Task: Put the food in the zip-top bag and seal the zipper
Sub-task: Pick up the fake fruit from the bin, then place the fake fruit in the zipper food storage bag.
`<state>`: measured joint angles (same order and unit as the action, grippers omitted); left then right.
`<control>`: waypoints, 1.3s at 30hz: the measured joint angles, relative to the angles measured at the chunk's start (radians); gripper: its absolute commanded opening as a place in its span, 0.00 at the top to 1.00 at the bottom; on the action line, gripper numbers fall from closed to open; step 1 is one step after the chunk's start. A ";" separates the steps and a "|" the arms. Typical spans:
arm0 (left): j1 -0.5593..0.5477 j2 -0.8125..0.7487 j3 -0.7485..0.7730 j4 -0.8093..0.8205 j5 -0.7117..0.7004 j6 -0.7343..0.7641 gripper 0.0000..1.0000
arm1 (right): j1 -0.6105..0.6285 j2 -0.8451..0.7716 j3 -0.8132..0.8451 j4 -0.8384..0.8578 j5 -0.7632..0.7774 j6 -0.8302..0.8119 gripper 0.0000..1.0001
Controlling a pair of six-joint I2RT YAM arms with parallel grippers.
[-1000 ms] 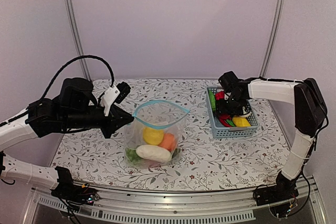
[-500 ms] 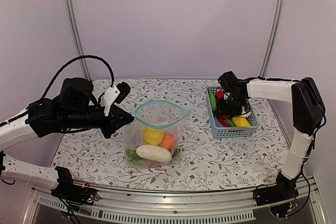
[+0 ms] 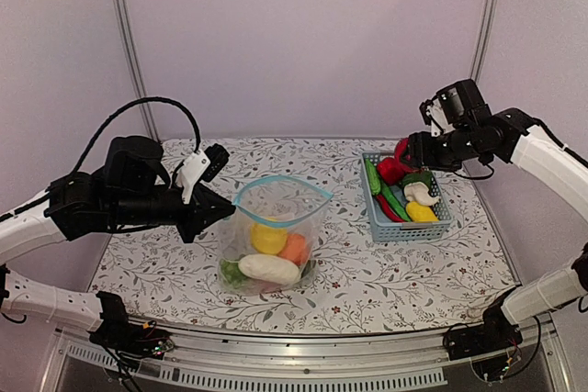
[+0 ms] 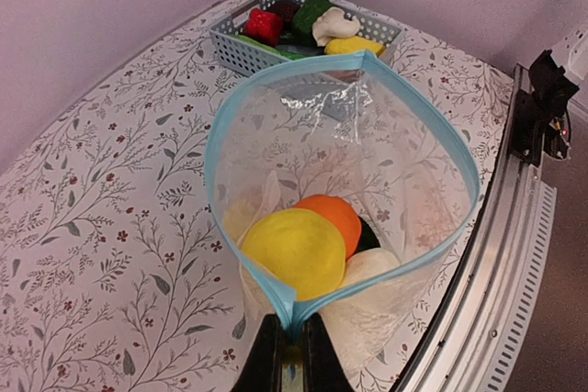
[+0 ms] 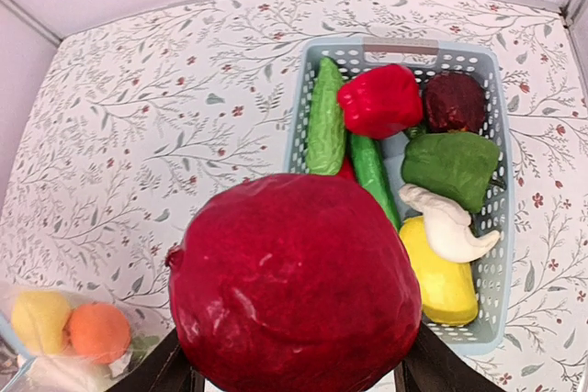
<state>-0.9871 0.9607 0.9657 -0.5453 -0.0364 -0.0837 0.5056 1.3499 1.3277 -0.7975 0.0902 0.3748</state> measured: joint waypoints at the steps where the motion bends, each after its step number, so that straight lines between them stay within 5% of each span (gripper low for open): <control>1: 0.000 0.000 0.000 0.000 0.002 0.000 1.00 | 0.012 -0.019 0.010 -0.017 -0.025 -0.003 0.41; 19: 0.000 0.000 0.000 0.001 0.016 -0.007 1.00 | 0.480 0.053 0.304 -0.123 -0.241 -0.030 0.42; 39: 0.000 -0.001 0.000 0.001 0.021 -0.011 1.00 | 0.552 0.403 0.513 -0.189 -0.233 -0.077 0.40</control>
<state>-0.9871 0.9596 0.9657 -0.5446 -0.0154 -0.0944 1.0576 1.7527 1.8412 -0.9867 -0.1425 0.2974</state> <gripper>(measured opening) 0.026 0.645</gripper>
